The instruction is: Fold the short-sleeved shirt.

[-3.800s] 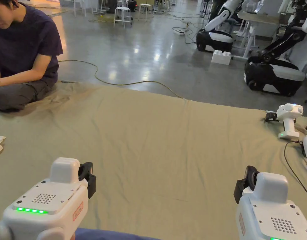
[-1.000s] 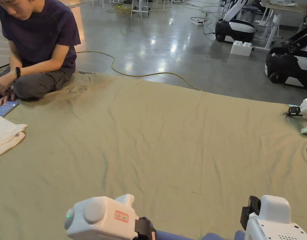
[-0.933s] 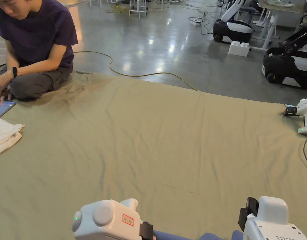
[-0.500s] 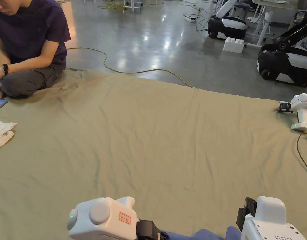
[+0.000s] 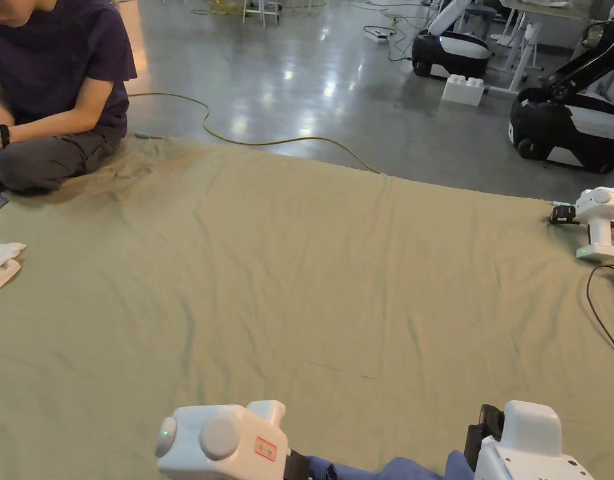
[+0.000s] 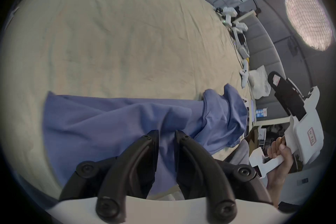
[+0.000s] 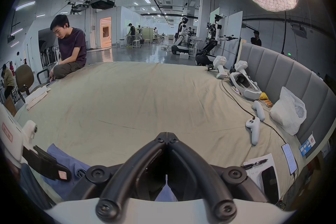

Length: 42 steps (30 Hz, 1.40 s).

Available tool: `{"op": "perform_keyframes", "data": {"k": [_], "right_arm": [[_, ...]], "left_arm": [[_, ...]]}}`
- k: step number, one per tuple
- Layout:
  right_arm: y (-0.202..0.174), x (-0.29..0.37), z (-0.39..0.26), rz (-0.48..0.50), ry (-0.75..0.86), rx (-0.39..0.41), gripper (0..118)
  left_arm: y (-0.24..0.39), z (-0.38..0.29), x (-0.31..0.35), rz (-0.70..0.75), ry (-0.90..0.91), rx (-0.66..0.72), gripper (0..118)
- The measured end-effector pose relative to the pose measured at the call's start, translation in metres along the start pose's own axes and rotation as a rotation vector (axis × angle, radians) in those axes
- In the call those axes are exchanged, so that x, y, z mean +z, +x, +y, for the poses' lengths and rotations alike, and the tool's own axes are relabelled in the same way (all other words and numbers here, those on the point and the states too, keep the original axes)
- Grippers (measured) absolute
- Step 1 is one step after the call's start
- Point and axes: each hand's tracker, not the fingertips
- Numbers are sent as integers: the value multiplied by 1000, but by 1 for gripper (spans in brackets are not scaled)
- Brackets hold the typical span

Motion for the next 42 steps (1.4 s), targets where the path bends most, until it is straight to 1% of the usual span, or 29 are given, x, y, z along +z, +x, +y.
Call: {"op": "perform_keyframes", "data": {"k": [1,5,9,11,15,17,19,20,21,22,23,24,26,28,31,34,37,39,42], "right_arm": [[0,3,1,-3,-2,0,0],[2,8,1,-12,-11,-10,0],[3,12,2,-19,-16,-17,0],[3,14,2,-19,-18,-19,0],[5,18,3,-20,-15,-19,0],[5,19,5,-19,-14,-16,0],[5,20,6,-17,-12,-16,0],[5,20,7,-17,-11,-16,0],[5,21,8,-15,-11,-18,0],[4,22,10,-13,-11,-20,0],[3,22,10,-11,-11,-20,0],[2,22,11,-9,-12,-19,0],[1,22,11,-5,-14,-15,0],[-2,22,12,0,-16,-12,0],[-5,23,14,7,-19,-9,0],[-5,22,14,9,-18,-6,0],[-6,21,14,12,-21,-6,0],[-6,21,14,10,-24,-3,0],[-6,22,12,9,-30,-7,0]], "left_arm": [[3,2,-8,-22,-5,-9,20],[18,3,-31,-21,6,-38,20],[21,2,-48,-62,-6,-21,20],[23,-1,-49,-59,-24,-15,20],[18,-3,-19,-94,-3,-17,20],[8,-3,5,-122,34,-30,20],[-1,-4,42,-118,96,-30,21],[-11,-4,55,-116,121,-23,22],[-24,-4,67,-112,148,-18,28],[-36,-3,79,-106,178,-10,39],[-49,-4,89,-98,195,7,59],[-62,-5,97,-78,213,29,70],[-97,-5,106,-64,255,78,71],[-123,-10,112,-74,253,121,71],[-152,-17,105,-109,191,197,71],[-175,-24,90,-166,141,228,71],[-179,-29,75,-184,104,224,71],[-171,-29,77,-212,140,198,71],[-169,-32,71,-283,162,230,71]]}}
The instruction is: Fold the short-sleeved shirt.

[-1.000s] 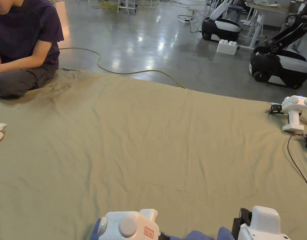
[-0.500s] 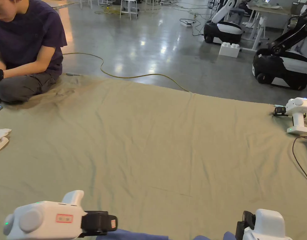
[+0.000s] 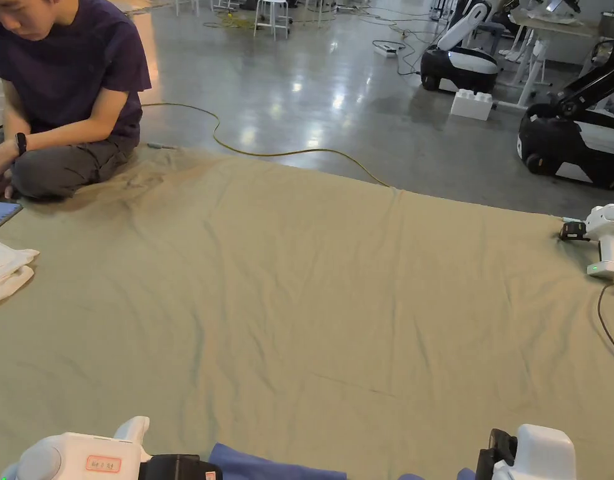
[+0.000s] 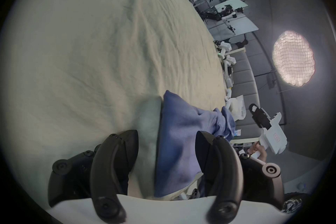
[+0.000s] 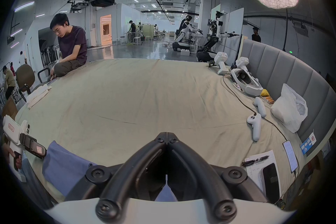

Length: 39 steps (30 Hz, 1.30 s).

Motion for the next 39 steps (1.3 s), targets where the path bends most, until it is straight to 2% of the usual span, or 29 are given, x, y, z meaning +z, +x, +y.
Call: {"op": "perform_keyframes", "data": {"k": [6,7,9,10,13,21,27,30,34,39], "right_arm": [[1,1,-5,0,-16,-18,0],[0,2,-4,-1,-18,-20,0],[0,4,-4,-2,-19,-20,0],[1,4,-4,-3,-19,-21,0],[3,3,-5,-3,-20,-23,0],[9,2,-5,-9,-16,-25,0],[12,1,-4,-8,-12,-26,0],[12,0,-3,-5,-8,-26,0],[7,-3,-3,5,-9,-27,0],[3,-5,-6,15,-16,-33,0]], "left_arm": [[-10,-9,-19,-158,-67,54,69],[-10,-10,-20,-153,-62,64,64],[0,-16,-21,-85,-67,26,26],[3,-18,-23,-32,-62,5,19],[5,-20,-21,-76,-30,21,13],[33,-5,11,-53,40,-65,10],[65,21,78,110,93,-174,11],[78,31,111,250,128,-219,10],[106,32,119,429,116,-243,11],[140,22,99,399,79,-292,10]]}}
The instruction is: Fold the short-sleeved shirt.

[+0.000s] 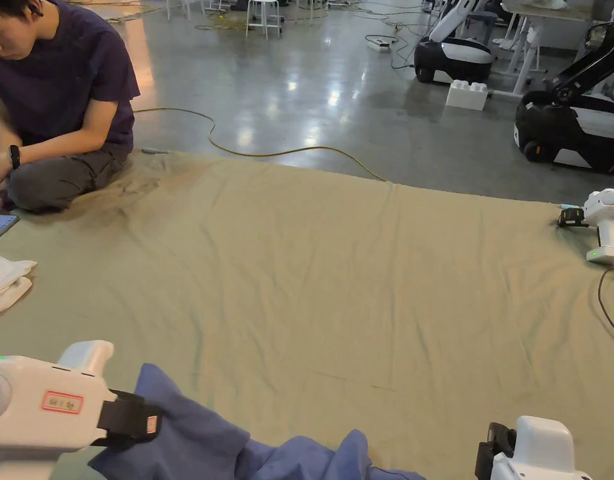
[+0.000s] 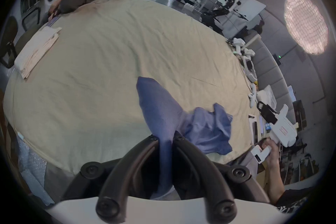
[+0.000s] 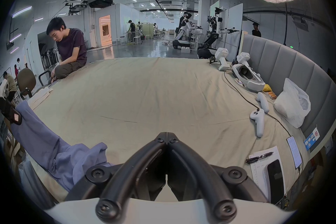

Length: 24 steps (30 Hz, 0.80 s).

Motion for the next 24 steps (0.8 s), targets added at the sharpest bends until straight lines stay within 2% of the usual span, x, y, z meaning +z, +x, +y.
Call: {"op": "perform_keyframes", "data": {"k": [7,19,24], "right_arm": [[0,2,-1,4,-9,6,0],[16,7,-9,-33,-24,-4,0],[19,10,-11,-48,-32,-6,0]], "left_arm": [[75,-10,-28,-147,-83,-86,10],[161,-33,-130,-187,-190,-80,10],[172,-40,-167,-173,-238,-85,11]]}}
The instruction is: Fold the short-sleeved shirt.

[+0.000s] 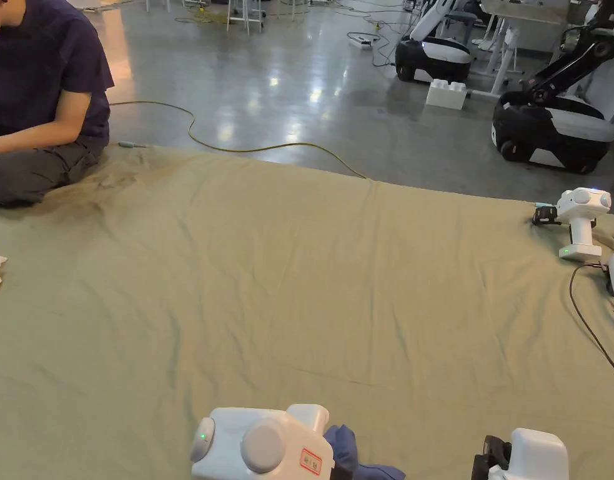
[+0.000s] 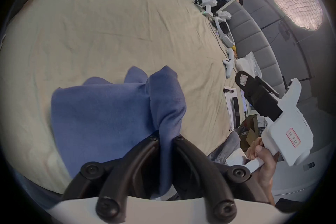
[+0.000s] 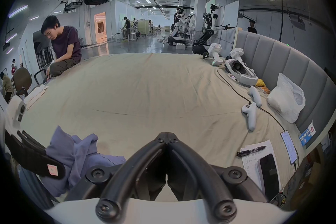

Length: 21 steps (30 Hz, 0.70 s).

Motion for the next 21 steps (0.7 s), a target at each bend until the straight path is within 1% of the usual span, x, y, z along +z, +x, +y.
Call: {"op": "perform_keyframes", "data": {"k": [3,4,5,6,7,11,13,14,15,16,18,21], "right_arm": [[1,0,-1,-4,-5,-3,0],[2,0,-1,-6,-7,-3,0],[2,1,-1,-6,-8,-3,0],[2,1,-1,-6,-8,-3,0],[3,2,-1,-6,-7,-3,0],[4,1,-1,-7,-8,-2,0],[4,2,-1,-9,-9,-5,0],[3,2,-1,-7,-10,-6,0],[3,2,-2,-5,-12,-7,0],[2,3,-2,-5,-14,-6,0],[1,3,-3,-2,-15,-4,0],[0,2,-4,0,-21,-5,0]], "left_arm": [[2,-1,-7,10,-22,-23,12],[1,-1,-5,8,-19,-29,18],[2,-3,-2,-13,-15,-28,37],[0,-3,2,-53,-11,-13,49],[-3,-2,7,-73,-3,8,54],[-17,1,26,-119,53,59,54],[-17,-2,36,-112,82,67,51],[-16,-3,37,-93,91,66,42],[-17,-4,32,-69,91,61,27],[-19,-4,25,-66,79,52,23],[-19,-5,4,-77,44,41,22],[-16,-7,-27,-98,12,34,18]]}}
